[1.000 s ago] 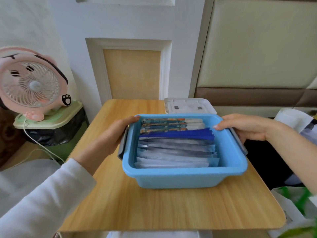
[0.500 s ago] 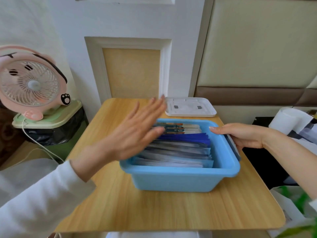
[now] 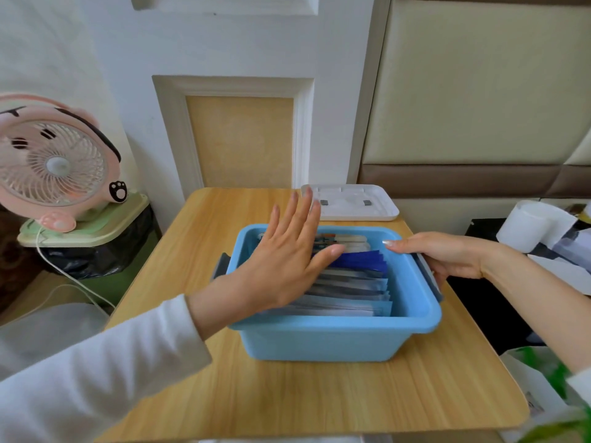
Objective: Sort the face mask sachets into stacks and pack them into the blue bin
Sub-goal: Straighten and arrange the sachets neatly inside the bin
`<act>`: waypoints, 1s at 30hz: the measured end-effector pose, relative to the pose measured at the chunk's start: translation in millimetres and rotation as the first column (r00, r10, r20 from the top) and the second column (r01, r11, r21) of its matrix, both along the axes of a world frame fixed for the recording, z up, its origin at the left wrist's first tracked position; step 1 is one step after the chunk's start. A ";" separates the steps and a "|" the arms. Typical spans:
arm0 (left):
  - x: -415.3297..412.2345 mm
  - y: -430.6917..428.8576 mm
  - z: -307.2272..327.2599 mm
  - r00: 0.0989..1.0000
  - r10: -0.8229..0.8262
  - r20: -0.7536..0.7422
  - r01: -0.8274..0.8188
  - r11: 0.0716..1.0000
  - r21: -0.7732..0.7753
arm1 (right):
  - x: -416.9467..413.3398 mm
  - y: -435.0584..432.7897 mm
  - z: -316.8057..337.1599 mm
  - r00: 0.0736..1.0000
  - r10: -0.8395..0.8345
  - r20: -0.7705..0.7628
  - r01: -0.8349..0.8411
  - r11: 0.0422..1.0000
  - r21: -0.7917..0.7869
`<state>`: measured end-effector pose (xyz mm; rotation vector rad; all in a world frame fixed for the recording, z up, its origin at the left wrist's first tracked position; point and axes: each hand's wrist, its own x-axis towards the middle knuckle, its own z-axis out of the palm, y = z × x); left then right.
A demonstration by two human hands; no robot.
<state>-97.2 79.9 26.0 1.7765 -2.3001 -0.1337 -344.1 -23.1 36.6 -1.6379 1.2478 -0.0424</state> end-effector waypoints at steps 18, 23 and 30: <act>-1.7 -13.0 7.5 0.963 -0.236 -0.131 0.251 0.961 0.119 | 6.7 12.3 7.0 0.998 -0.033 -0.059 0.028 0.996 -0.090; 21.2 -11.0 10.9 0.929 -0.343 -0.136 0.311 0.926 -0.212 | 12.9 20.8 0.3 0.997 -0.014 0.075 0.073 0.456 -0.887; 24.3 -13.1 0.9 0.906 -0.409 -0.105 0.386 0.903 -0.189 | 16.6 44.3 -8.1 0.919 0.393 0.026 -0.219 0.565 -0.796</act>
